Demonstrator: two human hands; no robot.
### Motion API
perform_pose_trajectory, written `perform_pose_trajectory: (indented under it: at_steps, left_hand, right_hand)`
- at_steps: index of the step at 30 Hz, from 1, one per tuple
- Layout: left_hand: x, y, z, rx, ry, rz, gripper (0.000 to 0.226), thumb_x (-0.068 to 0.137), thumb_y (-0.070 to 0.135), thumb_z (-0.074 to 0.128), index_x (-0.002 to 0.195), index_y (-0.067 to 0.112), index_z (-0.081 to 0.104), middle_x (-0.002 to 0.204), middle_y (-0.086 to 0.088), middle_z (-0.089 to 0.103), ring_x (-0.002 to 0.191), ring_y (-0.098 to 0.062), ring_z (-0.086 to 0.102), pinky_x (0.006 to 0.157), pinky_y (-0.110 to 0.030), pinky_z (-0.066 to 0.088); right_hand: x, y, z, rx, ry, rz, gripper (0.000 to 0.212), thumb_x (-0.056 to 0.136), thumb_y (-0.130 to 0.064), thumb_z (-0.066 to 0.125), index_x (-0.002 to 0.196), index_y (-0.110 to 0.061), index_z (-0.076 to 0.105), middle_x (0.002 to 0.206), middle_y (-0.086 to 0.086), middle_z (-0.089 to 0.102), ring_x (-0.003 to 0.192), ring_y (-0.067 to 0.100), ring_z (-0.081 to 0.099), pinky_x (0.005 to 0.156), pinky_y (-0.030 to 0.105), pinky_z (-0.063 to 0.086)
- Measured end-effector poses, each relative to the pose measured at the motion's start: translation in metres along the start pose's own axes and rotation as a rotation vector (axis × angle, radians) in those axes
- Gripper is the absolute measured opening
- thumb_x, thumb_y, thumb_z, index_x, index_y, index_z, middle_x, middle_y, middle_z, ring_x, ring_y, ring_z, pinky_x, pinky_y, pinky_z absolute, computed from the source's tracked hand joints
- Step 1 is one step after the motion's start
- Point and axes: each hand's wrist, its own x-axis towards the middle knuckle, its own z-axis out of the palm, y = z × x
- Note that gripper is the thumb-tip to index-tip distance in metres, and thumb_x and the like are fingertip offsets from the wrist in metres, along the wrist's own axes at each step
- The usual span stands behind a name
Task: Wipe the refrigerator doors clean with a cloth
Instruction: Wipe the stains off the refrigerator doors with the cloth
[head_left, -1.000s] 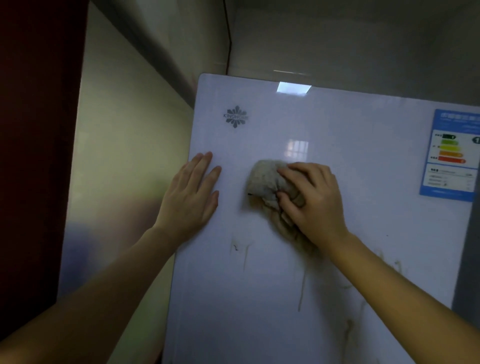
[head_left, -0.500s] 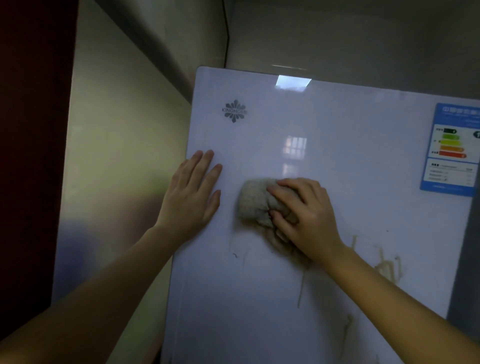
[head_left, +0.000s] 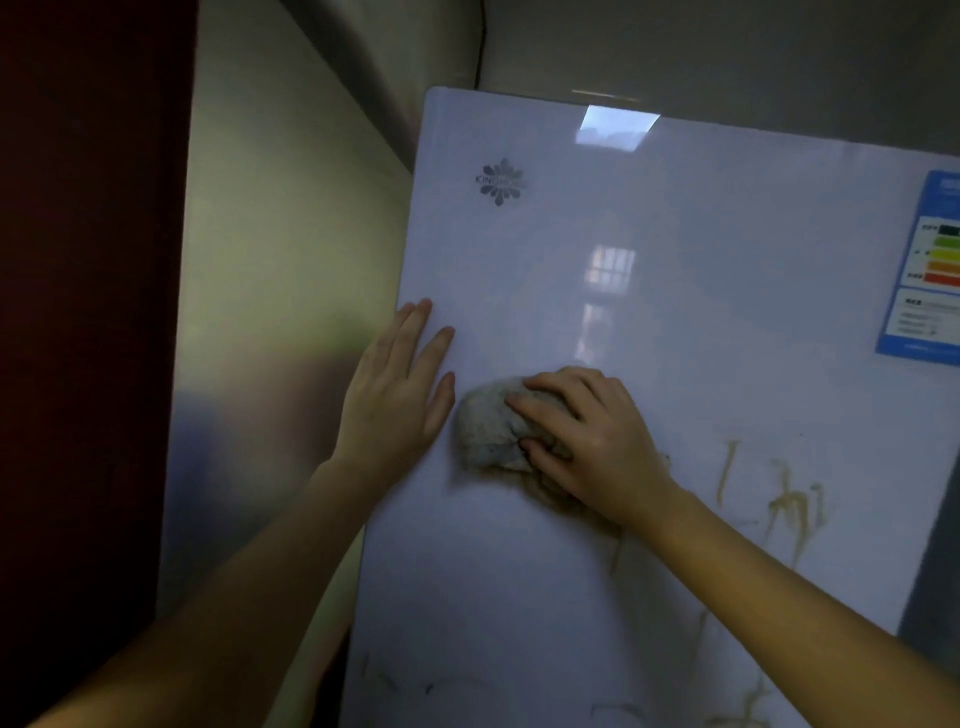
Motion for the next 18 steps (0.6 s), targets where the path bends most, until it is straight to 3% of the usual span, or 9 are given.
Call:
perform_pose_trajectory:
  at_steps: [6,13,18]
  left_hand:
    - [-0.018,0.006,0.006,-0.036,0.011,-0.002,0.044,0.1,0.027,0.055,0.139,0.006,0.056,0.154,-0.023,0.042,0.145,-0.037,0.039,0.116,-0.049,0.039]
    - [-0.025,0.007,0.008,-0.069,0.007,-0.018,0.045,0.099,0.024,0.054,0.14,0.006,0.054,0.155,-0.022,0.041,0.146,-0.037,0.038,0.115,-0.052,0.039]
    - [-0.031,0.009,0.01,-0.088,0.031,-0.044,0.044,0.1,0.025,0.054,0.141,0.008,0.054,0.156,-0.02,0.041,0.146,-0.035,0.038,0.115,-0.05,0.039]
  right_hand:
    - [0.005,-0.002,0.0,0.007,0.049,0.154,0.037,0.091,-0.026,0.073,0.126,-0.015,0.071,0.126,0.01,0.065,0.114,0.033,0.059,0.091,0.044,0.047]
    - [-0.018,-0.022,0.007,-0.025,-0.041,0.061,0.04,0.087,-0.022,0.077,0.126,-0.015,0.071,0.126,0.012,0.067,0.113,0.032,0.058,0.088,0.042,0.046]
    - [-0.017,-0.02,0.002,-0.016,0.037,0.213,0.037,0.09,-0.022,0.075,0.126,-0.014,0.071,0.126,0.011,0.065,0.114,0.033,0.059,0.091,0.044,0.048]
